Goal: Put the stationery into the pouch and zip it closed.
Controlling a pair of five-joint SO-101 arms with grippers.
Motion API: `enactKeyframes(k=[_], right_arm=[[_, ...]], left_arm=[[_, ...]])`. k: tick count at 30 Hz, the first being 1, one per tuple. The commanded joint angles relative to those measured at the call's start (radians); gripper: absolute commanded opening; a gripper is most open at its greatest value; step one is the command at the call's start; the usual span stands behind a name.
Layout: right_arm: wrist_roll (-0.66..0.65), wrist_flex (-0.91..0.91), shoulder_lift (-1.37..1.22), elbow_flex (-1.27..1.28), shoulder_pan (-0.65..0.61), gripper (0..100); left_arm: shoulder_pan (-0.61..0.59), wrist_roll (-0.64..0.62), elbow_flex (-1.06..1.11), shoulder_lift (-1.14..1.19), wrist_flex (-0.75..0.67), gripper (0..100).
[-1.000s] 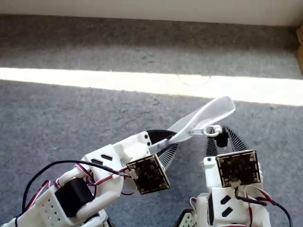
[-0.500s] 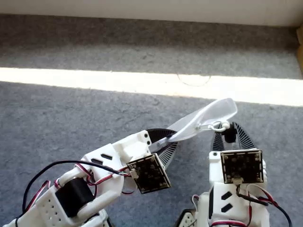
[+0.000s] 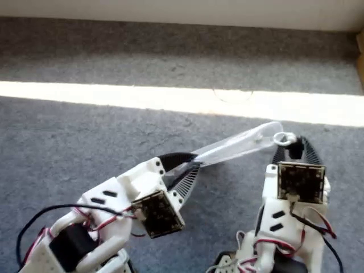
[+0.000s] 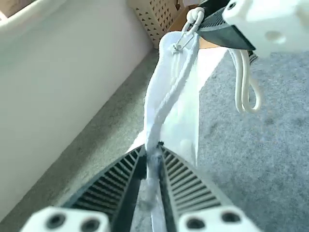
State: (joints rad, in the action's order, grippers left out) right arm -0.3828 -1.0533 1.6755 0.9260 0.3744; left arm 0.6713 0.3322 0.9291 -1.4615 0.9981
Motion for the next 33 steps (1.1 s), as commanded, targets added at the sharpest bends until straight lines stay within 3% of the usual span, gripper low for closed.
enactKeyframes(k=[1,9,15,21,28,33], right_arm=[[0.011,0.053,0.001,-0.007,0.081,0.5],[0.009,0.045,0.001,-0.007,0.076,0.5],[0.011,-0.027,0.002,-0.016,0.025,0.5],[0.011,-0.130,0.001,-0.142,-0.191,0.5],[0.011,-0.131,-0.008,-0.214,-0.538,0.5],[0.011,-0.096,-0.008,-0.213,-0.650,0.5]], left_arm=[[-0.065,0.009,-0.016,-0.107,0.034,1],[-0.137,0.008,-0.018,-0.125,0.029,1],[-0.077,-0.014,-0.016,-0.125,0.035,1],[-0.076,-0.196,-0.016,-0.131,0.037,16],[-0.067,-0.327,-0.018,-0.134,0.064,23],[-0.031,-0.413,-0.024,-0.134,0.078,26]])
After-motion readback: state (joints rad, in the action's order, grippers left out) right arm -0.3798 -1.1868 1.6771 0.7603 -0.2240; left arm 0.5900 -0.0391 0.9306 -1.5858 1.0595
